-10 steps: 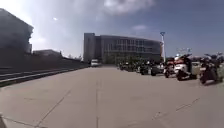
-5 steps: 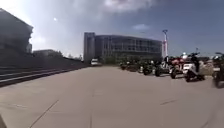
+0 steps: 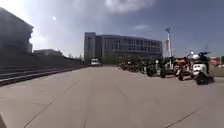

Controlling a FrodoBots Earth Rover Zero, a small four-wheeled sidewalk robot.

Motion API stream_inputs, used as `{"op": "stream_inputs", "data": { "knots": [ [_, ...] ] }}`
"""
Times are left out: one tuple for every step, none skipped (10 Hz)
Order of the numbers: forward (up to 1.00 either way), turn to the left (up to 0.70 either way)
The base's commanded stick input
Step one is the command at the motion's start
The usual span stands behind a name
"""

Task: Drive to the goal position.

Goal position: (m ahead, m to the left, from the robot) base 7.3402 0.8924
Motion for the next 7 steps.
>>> {"op": "stream_inputs", "data": {
  "knots": [
    [1.00, 0.00],
    [1.00, 0.00],
    [1.00, 0.00],
    [1.00, 0.00],
    [1.00, 0.00],
    [1.00, 0.00],
    [1.00, 0.00]
  ]
}}
